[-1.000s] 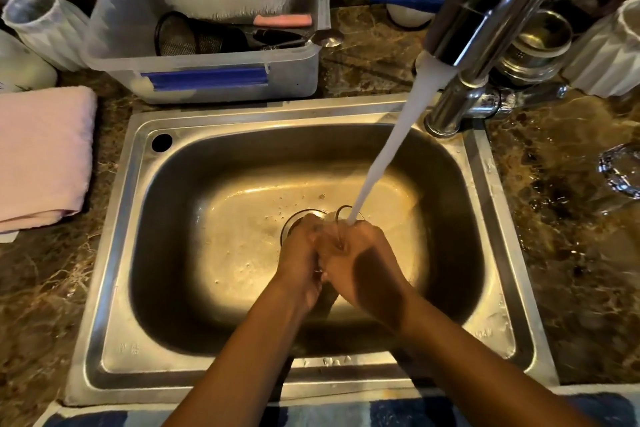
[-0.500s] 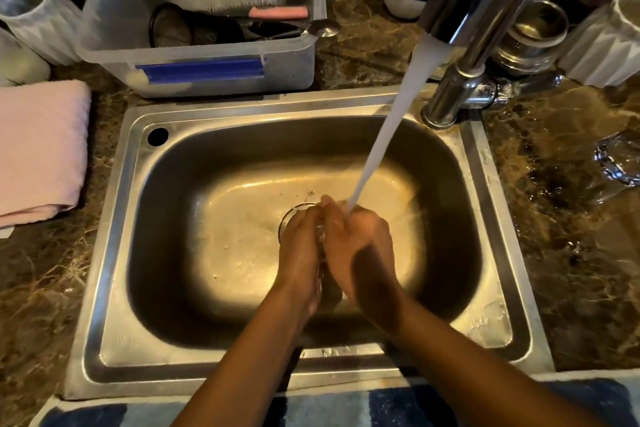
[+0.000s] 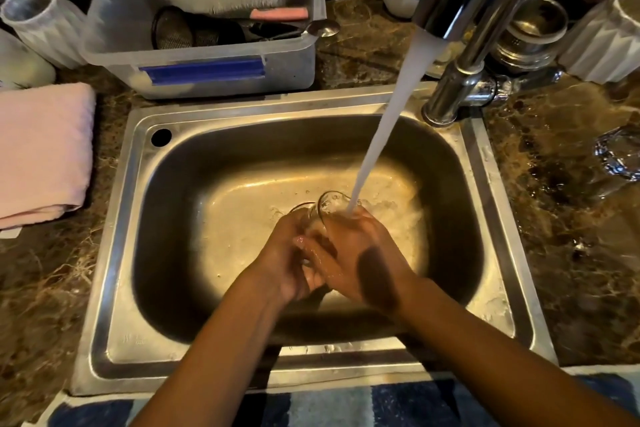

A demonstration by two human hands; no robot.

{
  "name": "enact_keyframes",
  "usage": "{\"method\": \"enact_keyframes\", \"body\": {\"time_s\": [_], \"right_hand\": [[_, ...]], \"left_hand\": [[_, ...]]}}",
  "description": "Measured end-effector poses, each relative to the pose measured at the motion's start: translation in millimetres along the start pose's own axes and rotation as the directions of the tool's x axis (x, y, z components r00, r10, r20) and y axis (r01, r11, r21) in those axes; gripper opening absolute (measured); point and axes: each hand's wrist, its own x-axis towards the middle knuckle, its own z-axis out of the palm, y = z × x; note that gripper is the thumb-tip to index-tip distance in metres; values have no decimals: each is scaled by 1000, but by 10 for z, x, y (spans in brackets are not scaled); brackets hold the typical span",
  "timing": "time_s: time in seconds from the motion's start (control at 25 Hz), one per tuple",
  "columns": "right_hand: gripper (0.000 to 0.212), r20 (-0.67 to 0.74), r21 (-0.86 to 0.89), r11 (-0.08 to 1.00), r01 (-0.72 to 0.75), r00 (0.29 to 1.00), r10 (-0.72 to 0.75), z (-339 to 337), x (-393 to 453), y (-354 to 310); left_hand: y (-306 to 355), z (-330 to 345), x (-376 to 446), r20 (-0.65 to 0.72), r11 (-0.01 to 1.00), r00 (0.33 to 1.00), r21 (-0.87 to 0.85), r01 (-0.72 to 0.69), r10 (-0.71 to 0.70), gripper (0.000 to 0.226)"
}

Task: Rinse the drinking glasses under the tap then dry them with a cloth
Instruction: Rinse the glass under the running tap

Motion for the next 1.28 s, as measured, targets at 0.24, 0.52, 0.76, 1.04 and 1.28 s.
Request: {"method": "enact_keyframes", "body": {"time_s": [0.24,0.52,0.76,1.04,1.28], "right_hand": [[42,-139,689,578,-437,703,697,94,67,-140],[33,539,829,-346,-440,461,705,153,-32,105],[26,404,850,-147,-505,447,798,104,-31,200],[33,-73,673,544,-501,687,723,-28,57,28],[44,-96,527,697,-487,780,618,-9,-68,81]], "left_hand": [[-185,128,-45,-85,935,939,153,-319,334,33],[-275,298,148,-15,519,635,591,-618,773,33],[-260,167,99,61,991,994,-92,99,-94,27],[-92,151,172,-111,987,980,24,-161,162,29],[-133,213,92,-27,961,978,196,-196,205,30]]}}
